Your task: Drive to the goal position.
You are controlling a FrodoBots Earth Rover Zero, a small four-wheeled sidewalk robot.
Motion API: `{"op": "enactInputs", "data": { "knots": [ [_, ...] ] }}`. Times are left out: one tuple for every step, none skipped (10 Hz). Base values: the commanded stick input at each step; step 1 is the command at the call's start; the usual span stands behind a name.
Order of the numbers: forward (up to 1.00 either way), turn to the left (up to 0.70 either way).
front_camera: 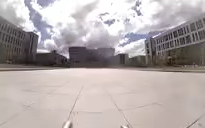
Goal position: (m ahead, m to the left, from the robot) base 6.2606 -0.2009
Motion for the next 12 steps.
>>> {"op": "enactInputs", "data": {
  "knots": [
    [0.7,0.0],
    [0.7,0.0],
    [0.7,0.0],
    [0.7,0.0],
    [0.7,0.0],
    [0.7,0.0],
    [0.7,0.0],
    [0.7,0.0],
    [0.7,0.0],
    [0.7,0.0],
    [0.7,0.0],
    [0.7,0.0]
  ]
}}
